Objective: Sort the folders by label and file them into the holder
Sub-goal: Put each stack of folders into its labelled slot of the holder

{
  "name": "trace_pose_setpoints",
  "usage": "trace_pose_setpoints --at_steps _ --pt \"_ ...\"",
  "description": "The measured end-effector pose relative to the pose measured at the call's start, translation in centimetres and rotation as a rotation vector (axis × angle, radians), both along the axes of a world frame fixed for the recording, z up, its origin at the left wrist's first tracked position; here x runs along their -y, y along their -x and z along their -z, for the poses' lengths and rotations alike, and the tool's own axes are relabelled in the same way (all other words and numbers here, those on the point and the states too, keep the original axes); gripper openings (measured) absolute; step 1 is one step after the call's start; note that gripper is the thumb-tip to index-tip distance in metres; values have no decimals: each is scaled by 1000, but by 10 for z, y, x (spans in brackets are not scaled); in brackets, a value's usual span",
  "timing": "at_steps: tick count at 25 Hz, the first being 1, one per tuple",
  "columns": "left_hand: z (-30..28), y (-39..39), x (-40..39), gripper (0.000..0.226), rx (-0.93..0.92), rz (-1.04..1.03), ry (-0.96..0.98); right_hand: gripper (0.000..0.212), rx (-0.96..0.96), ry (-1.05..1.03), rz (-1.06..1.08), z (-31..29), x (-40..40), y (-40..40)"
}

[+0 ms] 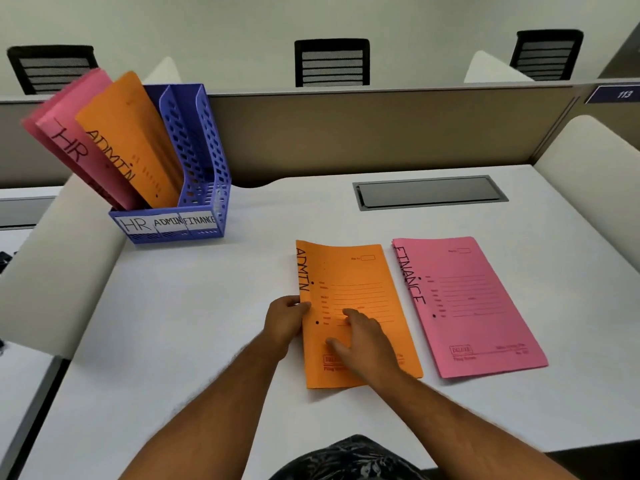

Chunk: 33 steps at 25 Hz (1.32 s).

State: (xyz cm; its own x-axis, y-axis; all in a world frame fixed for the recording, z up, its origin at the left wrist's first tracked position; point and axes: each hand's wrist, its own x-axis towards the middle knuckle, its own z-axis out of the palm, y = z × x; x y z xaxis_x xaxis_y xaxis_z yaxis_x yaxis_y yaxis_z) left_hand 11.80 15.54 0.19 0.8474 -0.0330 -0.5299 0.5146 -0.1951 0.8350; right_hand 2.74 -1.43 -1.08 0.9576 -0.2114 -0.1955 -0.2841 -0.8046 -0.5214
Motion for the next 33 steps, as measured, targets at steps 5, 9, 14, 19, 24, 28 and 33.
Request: trace_pose_setpoints --at_steps 5,9,14,19,24,28,33 --pt "-11 -2 -3 21 -28 50 80 84 19 -15 -40 -4 -2 -1" --pt "-15 -4 0 20 -47 86 95 89 71 11 -97 -9 -16 2" --pt "-15 -2 4 22 38 98 121 85 62 20 -100 -17 -24 -5" --pt "-25 1 -4 18 181 26 156 87 106 -37 -68 -20 -37 -15" --pt "-53 -13 -36 17 386 -120 131 86 234 -54 -49 -38 -71 -45" --pt "-84 -39 -86 18 551 -177 54 85 306 -135 -47 -66 -119 -84" --pt "-119 -66 -149 20 789 -254 -53 82 379 -227 -94 -100 -187 -131"
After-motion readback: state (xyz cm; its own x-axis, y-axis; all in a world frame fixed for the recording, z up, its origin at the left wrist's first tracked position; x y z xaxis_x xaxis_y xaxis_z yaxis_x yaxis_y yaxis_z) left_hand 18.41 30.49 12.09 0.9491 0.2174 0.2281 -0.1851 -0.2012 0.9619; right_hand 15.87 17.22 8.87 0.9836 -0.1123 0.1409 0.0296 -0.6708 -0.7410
